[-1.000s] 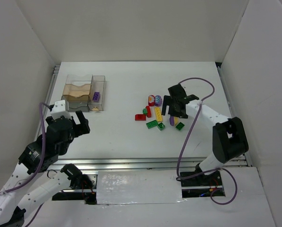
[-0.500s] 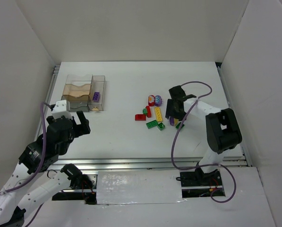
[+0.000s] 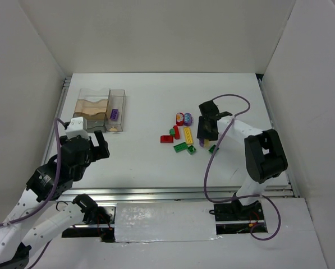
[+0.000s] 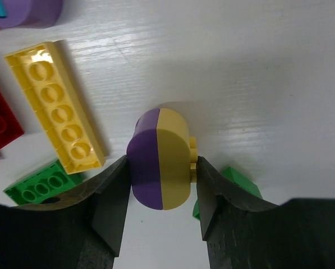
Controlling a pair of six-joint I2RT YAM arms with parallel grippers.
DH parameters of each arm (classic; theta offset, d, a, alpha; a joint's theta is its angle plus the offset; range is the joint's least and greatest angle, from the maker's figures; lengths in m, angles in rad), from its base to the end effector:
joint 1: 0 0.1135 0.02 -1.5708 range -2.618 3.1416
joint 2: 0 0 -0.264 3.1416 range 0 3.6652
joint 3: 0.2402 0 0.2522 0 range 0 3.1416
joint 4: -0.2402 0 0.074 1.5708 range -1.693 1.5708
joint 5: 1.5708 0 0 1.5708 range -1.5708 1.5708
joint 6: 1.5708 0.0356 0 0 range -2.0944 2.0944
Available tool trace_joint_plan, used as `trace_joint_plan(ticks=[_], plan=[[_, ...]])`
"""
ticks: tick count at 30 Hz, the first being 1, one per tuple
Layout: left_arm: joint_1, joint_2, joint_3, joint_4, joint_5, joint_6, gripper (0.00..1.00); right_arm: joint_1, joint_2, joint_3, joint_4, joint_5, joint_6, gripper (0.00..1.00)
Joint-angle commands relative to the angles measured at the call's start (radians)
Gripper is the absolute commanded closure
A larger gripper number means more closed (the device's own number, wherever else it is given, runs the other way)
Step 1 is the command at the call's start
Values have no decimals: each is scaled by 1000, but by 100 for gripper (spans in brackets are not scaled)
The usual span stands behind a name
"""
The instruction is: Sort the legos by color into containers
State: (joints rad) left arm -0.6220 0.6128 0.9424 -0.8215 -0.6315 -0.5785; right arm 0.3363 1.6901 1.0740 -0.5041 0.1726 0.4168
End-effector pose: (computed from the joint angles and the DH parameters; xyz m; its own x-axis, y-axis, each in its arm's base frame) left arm 0.0992 -0.0452 0.3529 -0.3473 -0.2940 -0.8905 -0.1702 0.9536 -0.2485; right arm 0.3168 0.1043 0.1849 -0.8800 0.1149 -0.4608 0.1113 0.9932 0.0349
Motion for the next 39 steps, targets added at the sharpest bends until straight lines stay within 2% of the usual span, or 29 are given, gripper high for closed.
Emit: trace_joint_plan(ticks=[1,3,4,6,7,10,11,16,24,27,34,37,39], plan=[[4,16,10,38,-2,5,0,82,-137,6,38,37,-4,98],[4,36,24,33,4,5,0,148,-197,-6,47,50,-4,98],[2,44,30,35,27,-18,0,232,-255,-12,50,83,-3,98],[4,76,71,31,88,-41,1,320,-338,-17,62,103,2,99],[4,82,82,47,190,-61,1,358,-369,-28,73,96,10,99],[4,99,113,142,352,-119,0,505,-461,-48,119,106,36,98],[4,100,122,172,456,-132,1,544,-480,-49,130,128,37,98],[4,116,98,303,622,-256,0,791,-576,-72,257,183,27,99],[4,116,-17,438,757,-349,3,947,-531,7,300,281,1,99],[4,125,-37,446,777,-351,9,969,-518,21,317,323,-4,99],[4,113,-102,535,897,-365,14,969,-512,35,345,338,-29,99],[2,113,-119,568,931,-366,27,971,-509,52,340,353,-32,99],[4,111,-123,570,935,-363,40,971,-512,50,345,360,-30,99]])
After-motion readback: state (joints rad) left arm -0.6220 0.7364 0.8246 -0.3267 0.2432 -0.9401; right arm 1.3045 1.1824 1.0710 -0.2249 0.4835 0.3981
